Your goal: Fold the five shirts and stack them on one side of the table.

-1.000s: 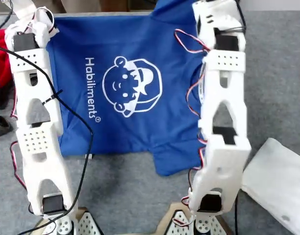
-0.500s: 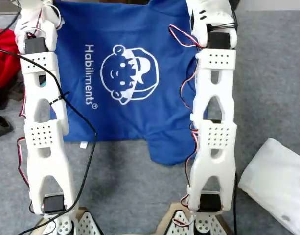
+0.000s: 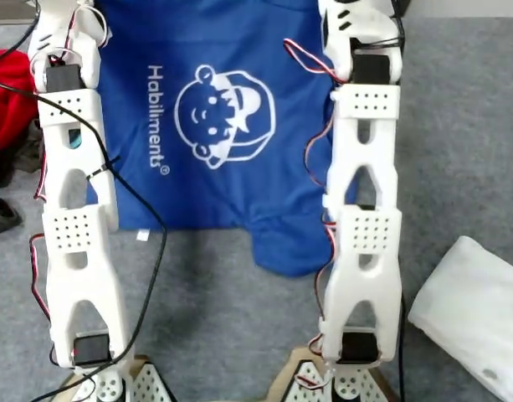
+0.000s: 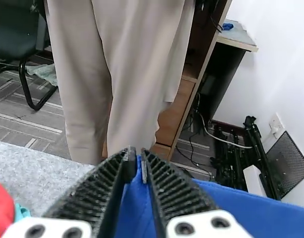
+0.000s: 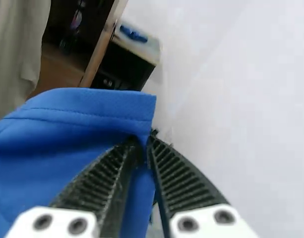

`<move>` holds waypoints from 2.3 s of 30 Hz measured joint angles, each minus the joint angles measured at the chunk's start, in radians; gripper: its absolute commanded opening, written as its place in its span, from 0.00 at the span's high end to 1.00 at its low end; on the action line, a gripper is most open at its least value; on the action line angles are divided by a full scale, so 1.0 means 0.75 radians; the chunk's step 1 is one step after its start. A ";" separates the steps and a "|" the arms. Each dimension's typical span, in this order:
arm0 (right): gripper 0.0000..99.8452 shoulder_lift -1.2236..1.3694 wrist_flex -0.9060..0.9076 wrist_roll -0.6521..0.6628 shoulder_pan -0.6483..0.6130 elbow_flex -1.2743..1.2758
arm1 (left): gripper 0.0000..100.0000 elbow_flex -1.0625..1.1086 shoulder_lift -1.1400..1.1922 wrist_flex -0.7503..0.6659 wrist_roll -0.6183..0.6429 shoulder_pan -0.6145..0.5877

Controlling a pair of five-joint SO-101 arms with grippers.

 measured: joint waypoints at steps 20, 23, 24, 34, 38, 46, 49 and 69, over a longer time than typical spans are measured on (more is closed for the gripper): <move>1.00 0.000 -0.352 0.186 -0.100 0.004 | 0.98 0.000 0.000 0.125 -0.002 -0.031; 1.00 0.000 -0.360 0.188 -0.100 0.004 | 0.98 0.000 0.000 0.125 -0.002 -0.051; 1.00 0.000 -0.360 0.188 -0.100 0.004 | 0.98 -0.006 0.000 0.125 -0.002 -0.055; 1.00 0.002 -0.360 0.219 -0.168 -0.039 | 0.98 -0.018 0.000 0.125 -0.002 -0.063; 1.00 0.000 -0.364 0.219 -0.203 -0.076 | 0.98 -0.023 0.000 0.125 -0.002 -0.076; 1.00 0.000 -0.434 0.219 -0.203 -0.137 | 0.98 -0.270 0.000 0.284 -0.002 -0.082; 1.00 0.000 -0.434 0.219 -0.200 -0.137 | 0.98 -0.338 0.000 0.317 -0.002 -0.082; 1.00 0.262 -0.168 0.219 -0.090 -0.284 | 0.98 -0.307 0.135 0.528 -0.029 -0.082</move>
